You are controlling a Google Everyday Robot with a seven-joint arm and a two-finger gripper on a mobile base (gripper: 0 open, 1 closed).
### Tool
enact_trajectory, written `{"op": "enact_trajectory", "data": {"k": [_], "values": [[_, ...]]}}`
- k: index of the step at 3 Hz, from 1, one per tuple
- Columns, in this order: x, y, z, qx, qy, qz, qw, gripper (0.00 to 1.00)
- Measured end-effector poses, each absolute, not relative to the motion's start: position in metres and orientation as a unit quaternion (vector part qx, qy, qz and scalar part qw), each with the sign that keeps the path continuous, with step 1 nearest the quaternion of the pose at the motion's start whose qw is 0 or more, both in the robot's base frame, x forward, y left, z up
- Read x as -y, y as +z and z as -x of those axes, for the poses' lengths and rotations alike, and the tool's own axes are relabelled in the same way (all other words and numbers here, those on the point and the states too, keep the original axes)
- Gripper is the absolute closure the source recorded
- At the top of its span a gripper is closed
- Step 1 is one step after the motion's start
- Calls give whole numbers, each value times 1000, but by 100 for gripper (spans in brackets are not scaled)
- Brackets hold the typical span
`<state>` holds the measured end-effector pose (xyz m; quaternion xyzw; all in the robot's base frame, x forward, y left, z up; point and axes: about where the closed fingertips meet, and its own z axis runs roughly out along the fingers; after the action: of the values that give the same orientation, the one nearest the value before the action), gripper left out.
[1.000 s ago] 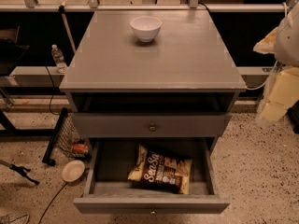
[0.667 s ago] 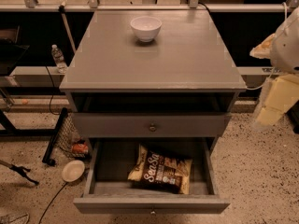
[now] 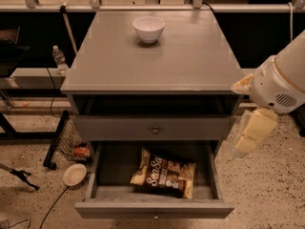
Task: Pick brown chip bag from middle drawer and place on counter
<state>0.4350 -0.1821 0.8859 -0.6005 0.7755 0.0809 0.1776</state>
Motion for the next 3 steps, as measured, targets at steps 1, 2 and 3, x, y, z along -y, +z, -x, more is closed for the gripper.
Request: {"op": "enact_trajectory", "data": {"k": [1, 2, 3], "values": [[182, 879, -435, -779, 84, 597, 174, 0], [183, 858, -435, -788, 92, 586, 164, 0], [186, 810, -439, -802, 98, 567, 159, 0]]}}
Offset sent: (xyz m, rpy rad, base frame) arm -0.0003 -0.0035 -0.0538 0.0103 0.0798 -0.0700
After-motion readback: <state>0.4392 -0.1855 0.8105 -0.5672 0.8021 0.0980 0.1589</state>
